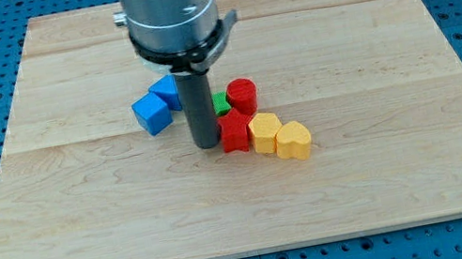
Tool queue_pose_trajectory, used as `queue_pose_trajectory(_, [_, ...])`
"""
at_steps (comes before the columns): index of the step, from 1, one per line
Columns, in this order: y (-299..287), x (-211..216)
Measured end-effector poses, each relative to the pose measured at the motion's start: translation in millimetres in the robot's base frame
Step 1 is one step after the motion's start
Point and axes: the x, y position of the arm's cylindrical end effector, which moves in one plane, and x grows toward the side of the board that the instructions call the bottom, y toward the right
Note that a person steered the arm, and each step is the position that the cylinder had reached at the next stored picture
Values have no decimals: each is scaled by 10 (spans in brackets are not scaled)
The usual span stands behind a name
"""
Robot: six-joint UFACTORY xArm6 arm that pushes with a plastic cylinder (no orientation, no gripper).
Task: Move the yellow heart diagonally bottom right to the yellow hexagon
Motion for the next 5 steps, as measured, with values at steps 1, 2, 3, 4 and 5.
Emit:
queue_pose_trajectory(1, [285,0])
queue_pose_trajectory(2, [547,0])
queue_pose_trajectory(3, [793,0])
queue_pose_trajectory(4, [857,0])
queue_pose_trajectory(5, [797,0])
